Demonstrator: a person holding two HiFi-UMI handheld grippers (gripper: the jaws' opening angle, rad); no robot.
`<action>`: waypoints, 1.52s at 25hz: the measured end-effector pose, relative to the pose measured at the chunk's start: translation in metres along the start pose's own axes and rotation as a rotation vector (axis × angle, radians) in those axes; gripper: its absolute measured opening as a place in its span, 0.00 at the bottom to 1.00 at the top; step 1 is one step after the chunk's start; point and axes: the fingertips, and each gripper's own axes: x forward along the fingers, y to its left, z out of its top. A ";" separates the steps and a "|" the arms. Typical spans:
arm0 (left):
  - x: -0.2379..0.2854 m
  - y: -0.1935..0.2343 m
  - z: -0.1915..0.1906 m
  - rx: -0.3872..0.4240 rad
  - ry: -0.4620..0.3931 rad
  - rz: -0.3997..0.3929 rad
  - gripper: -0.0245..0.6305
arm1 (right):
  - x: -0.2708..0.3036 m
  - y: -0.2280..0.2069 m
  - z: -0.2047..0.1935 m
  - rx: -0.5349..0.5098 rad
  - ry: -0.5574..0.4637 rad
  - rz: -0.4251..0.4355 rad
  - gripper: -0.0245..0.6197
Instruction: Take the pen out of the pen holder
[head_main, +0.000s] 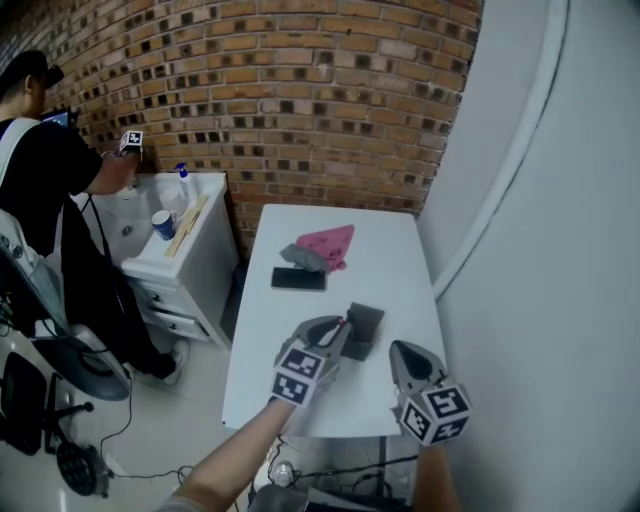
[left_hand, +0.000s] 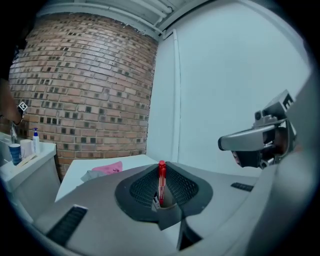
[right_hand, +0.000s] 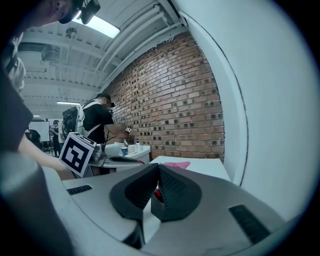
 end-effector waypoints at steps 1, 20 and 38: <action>-0.004 -0.001 0.005 0.005 -0.008 -0.001 0.11 | -0.001 0.002 0.001 -0.003 -0.005 0.000 0.02; -0.089 -0.034 0.065 0.045 -0.120 -0.036 0.11 | -0.035 0.048 0.033 -0.046 -0.124 0.027 0.02; -0.116 -0.048 0.073 0.047 -0.151 -0.057 0.11 | -0.054 0.066 0.039 -0.089 -0.139 0.019 0.02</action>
